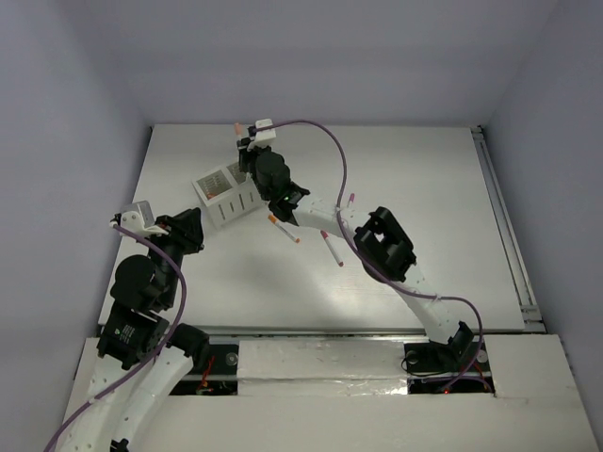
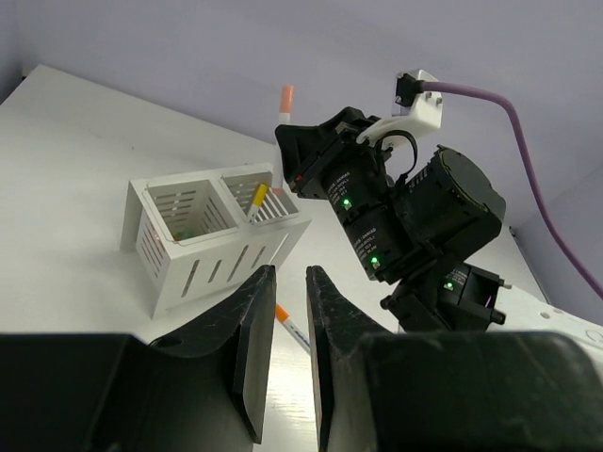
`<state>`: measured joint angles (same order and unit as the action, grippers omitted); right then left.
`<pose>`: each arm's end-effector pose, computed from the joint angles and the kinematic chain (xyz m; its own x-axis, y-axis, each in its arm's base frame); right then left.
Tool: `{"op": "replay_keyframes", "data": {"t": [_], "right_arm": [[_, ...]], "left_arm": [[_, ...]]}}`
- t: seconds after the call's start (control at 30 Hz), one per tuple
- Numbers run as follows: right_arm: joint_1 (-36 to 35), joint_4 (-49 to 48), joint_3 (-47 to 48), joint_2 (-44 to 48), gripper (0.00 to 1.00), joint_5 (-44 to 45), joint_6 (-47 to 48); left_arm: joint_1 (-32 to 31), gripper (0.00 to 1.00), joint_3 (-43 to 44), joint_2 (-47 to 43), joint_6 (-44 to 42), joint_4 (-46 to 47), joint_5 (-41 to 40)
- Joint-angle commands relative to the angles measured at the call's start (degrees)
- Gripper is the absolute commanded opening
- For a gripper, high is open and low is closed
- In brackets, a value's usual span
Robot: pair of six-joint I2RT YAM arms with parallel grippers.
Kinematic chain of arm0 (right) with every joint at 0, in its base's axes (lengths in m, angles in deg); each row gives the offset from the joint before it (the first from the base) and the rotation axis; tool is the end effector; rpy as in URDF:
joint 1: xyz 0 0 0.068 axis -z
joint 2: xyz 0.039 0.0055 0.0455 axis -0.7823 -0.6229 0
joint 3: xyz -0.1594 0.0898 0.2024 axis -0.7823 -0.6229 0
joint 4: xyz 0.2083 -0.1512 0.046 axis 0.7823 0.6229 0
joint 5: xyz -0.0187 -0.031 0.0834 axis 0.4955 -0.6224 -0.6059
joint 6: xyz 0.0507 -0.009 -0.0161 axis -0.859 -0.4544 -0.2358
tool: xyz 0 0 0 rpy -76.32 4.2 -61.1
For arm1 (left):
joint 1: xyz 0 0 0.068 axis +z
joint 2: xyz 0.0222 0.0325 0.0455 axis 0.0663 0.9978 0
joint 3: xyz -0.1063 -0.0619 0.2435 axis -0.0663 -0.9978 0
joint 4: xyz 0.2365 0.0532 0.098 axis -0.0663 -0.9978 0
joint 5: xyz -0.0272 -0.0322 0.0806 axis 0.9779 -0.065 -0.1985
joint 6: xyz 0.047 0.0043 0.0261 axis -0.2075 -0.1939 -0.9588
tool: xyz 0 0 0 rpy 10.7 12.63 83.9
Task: Sort the stationery into containers
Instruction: Place the pen in the storage box.
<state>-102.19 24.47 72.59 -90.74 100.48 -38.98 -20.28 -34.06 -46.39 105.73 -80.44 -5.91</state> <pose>0.3791 0.4373 0.2654 0.0780 0.2106 -0.9745 -0.4030 0.9007 0.1624 0.0826 -0.0250 0.3726 0.1157 -0.4154 -0.9022 0.1634 0.9039 -0.3952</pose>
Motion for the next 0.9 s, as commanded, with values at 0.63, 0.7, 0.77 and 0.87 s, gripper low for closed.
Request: {"op": "replay_keyframes", "data": {"t": [0.63,0.7,0.77,0.87], "right_arm": [[-0.4,-11.5,-11.5,8.1,0.59,-2.6,-2.9],[-0.4,-12.1,-13.8,10.3,0.56,-2.8,-2.9],[-0.4,-12.6,-20.5,15.5,0.43,-3.2,-2.9],[-0.4,-12.4,-31.0,24.7,0.09,-4.8,-3.6]], "left_arm": [[-0.8,0.17,0.7,1.0,-0.5,1.8,-0.6],[-0.8,0.17,0.7,1.0,-0.5,1.8,-0.6],[-0.8,0.17,0.7,0.9,-0.5,1.8,-0.7],[-0.8,0.17,0.7,0.9,-0.5,1.9,-0.5]]}}
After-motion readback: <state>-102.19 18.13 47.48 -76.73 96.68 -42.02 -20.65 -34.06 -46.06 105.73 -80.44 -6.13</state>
